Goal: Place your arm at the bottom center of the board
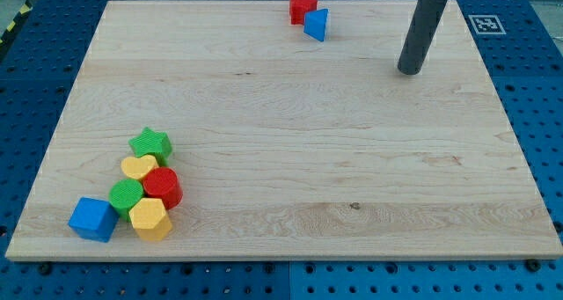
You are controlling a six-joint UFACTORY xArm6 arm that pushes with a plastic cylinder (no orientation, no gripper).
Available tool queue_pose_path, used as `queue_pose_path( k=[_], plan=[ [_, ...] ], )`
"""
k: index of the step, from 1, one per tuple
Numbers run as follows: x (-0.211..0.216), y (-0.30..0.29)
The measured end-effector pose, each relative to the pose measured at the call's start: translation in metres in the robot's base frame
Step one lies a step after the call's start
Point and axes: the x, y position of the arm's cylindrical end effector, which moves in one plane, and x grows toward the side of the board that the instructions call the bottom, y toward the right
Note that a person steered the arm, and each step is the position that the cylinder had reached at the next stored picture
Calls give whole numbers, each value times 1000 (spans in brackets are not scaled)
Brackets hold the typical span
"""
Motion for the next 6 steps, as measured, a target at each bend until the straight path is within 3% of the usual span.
queue_pose_path(
  k=[1,4,5,6],
  plan=[
    [3,0],
    [206,-100],
    [245,-163],
    [247,-172]
  ],
)
